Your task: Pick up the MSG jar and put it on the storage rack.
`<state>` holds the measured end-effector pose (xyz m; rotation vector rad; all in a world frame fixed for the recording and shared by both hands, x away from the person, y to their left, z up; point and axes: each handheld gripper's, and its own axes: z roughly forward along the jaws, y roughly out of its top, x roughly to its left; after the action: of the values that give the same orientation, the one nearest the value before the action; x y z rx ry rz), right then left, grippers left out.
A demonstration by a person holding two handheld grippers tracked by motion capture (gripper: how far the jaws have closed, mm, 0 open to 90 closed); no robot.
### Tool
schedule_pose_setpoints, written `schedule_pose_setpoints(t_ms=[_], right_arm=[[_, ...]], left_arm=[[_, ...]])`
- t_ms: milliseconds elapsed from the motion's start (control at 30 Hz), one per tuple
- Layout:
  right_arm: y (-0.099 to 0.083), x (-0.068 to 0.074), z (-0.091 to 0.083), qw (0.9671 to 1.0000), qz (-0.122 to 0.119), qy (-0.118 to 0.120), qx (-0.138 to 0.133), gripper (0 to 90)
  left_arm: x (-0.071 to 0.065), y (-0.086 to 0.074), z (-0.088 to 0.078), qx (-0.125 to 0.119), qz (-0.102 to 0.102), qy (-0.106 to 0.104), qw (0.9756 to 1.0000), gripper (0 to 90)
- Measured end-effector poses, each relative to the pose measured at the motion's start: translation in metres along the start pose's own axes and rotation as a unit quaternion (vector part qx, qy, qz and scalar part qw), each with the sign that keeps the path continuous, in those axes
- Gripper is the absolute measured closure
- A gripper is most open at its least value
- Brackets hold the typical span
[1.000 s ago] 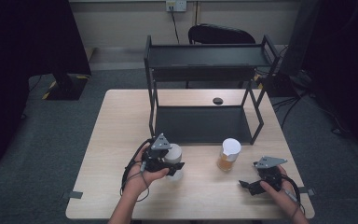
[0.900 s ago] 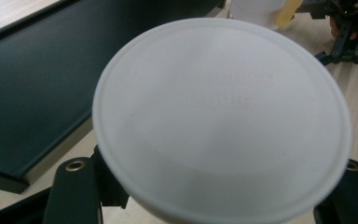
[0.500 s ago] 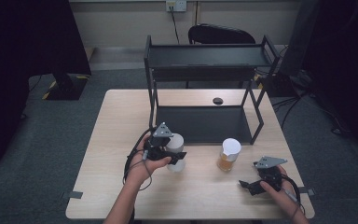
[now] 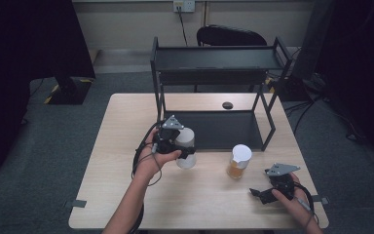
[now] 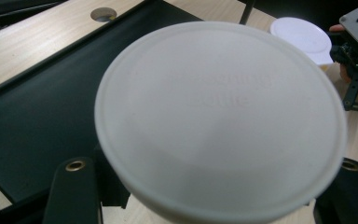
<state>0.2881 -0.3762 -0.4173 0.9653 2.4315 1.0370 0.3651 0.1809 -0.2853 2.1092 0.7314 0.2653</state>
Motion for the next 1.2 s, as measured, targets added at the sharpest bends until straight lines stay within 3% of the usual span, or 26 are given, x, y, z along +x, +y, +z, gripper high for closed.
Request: schedule_pose_setpoints(t_ms=[367, 1200], right_arm=[[0.0, 0.0, 0.0, 1.0, 0.0, 0.0, 0.0, 0.0], [0.0, 0.0, 0.0, 1.0, 0.0, 0.0, 0.0, 0.0]], left_arm=[[0.008, 0.019, 0.001, 0.002, 0.002, 0.013, 0.9999, 34.6], [0.02, 0.074, -0.007, -0.014, -0.004, 0.01, 0.9998, 34.5]])
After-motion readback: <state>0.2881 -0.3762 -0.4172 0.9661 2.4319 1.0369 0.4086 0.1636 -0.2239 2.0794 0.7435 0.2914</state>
